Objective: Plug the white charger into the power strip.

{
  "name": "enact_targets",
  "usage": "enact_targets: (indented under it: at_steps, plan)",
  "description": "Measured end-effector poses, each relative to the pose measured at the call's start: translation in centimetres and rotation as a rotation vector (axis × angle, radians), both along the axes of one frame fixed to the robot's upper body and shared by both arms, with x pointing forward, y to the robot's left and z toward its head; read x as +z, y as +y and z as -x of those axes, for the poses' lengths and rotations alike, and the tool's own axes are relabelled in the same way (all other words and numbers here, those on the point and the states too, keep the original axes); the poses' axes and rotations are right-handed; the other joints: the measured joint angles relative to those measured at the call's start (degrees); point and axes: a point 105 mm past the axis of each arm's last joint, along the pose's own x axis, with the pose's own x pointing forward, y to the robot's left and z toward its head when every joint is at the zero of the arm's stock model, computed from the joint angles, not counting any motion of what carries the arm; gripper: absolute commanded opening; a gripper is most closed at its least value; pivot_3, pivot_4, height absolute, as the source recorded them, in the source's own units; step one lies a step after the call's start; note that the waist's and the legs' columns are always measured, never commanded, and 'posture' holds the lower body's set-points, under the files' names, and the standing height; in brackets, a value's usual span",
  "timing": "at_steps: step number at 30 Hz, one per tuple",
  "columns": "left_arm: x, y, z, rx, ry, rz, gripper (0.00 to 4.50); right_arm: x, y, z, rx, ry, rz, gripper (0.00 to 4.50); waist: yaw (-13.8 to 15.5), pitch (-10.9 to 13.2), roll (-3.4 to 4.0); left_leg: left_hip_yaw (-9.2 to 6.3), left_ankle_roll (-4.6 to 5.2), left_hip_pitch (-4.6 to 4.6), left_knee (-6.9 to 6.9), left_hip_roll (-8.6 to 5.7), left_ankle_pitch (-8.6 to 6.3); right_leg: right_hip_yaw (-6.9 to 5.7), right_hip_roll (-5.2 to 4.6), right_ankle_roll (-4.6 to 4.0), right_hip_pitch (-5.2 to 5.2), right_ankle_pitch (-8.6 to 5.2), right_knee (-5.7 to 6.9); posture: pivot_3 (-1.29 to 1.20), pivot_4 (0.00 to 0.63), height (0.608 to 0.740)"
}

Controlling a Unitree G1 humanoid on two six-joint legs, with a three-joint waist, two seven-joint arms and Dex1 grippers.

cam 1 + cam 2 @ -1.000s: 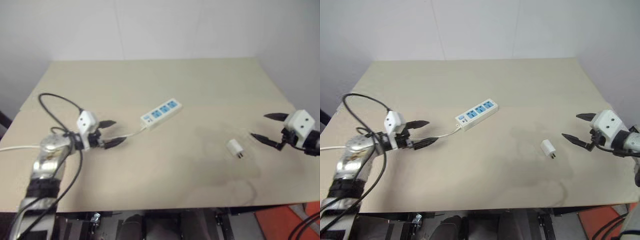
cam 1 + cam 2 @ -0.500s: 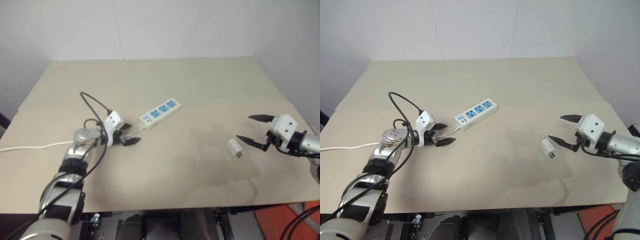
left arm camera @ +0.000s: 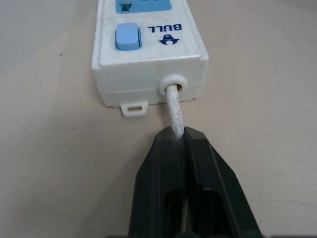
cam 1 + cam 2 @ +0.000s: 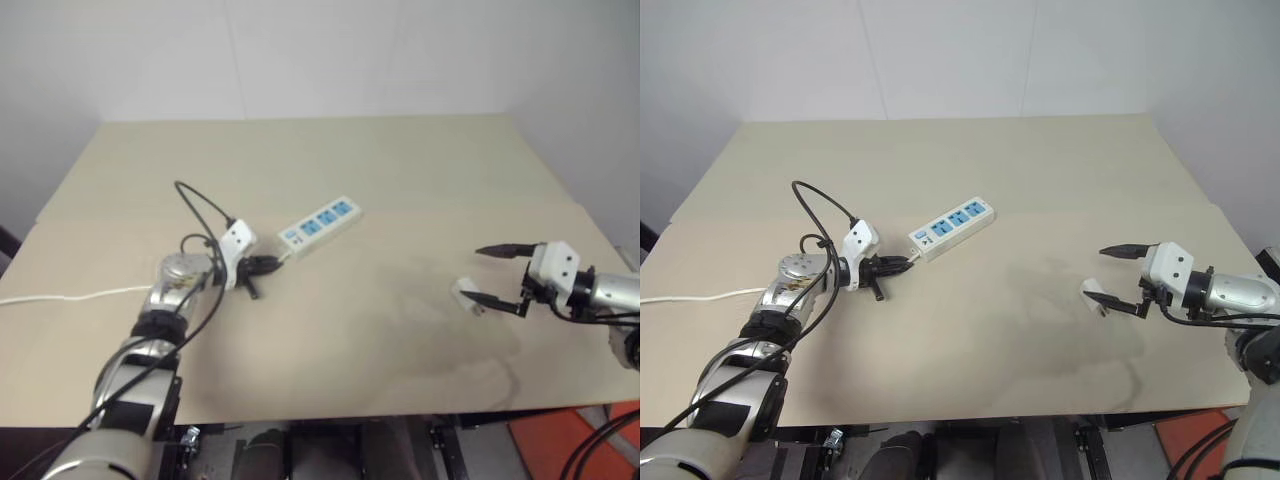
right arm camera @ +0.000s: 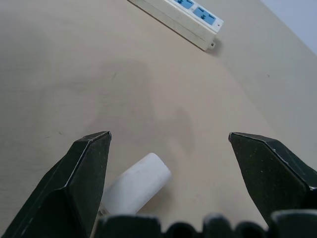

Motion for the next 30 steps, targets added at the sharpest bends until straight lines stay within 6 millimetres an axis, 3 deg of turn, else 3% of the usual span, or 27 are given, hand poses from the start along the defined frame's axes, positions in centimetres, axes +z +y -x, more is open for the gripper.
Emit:
enact_targets:
  at_steps: [6,12,16,21,30]
  plan:
    - [0.0,0.9,1.4,-0.006,-0.007,-0.024,0.01,0.0,0.1,-0.1,-0.006,-0.006,-0.002,4.50,-0.44,0.00,0.00,-0.09,-0.01,0.00,-0.03,0.08,-0.01,0.04,0.03,0.00,-0.02,0.00,-0.05,0.00,0.150,0.740]
    - [0.2,4.6,6.1,0.026,0.048,-0.063,0.01,-0.7,0.1,0.0,-0.021,0.003,-0.014,4.50,-1.42,0.03,-0.05,-0.14,-0.04,-0.02,-0.07,0.24,-0.06,0.11,0.06,-0.01,-0.08,-0.01,-0.05,0.00,0.150,0.740]
    - [0.7,4.9,7.6,0.038,0.066,-0.043,0.01,-0.9,0.7,-0.5,-0.025,-0.007,-0.036,4.50,-1.31,0.05,-0.10,-0.16,-0.08,0.11,-0.03,0.21,-0.01,0.10,0.05,-0.05,0.06,0.03,0.00,0.00,0.150,0.740]
    - [0.6,4.4,8.0,0.018,-0.019,-0.018,1.53,-0.4,1.4,-1.2,-0.019,-0.014,-0.042,4.50,-1.19,0.05,-0.10,-0.15,-0.13,0.13,-0.02,0.23,0.06,0.05,0.06,-0.13,0.09,0.08,0.00,0.00,0.150,0.740]
    - [3.1,5.0,7.9,0.070,-0.280,0.104,4.33,-0.4,1.2,-1.3,-0.036,-0.017,-0.043,4.50,-1.18,0.06,-0.13,-0.13,-0.07,0.07,-0.04,0.27,0.02,0.05,0.05,-0.14,0.05,0.08,-0.12,0.00,0.150,0.740]
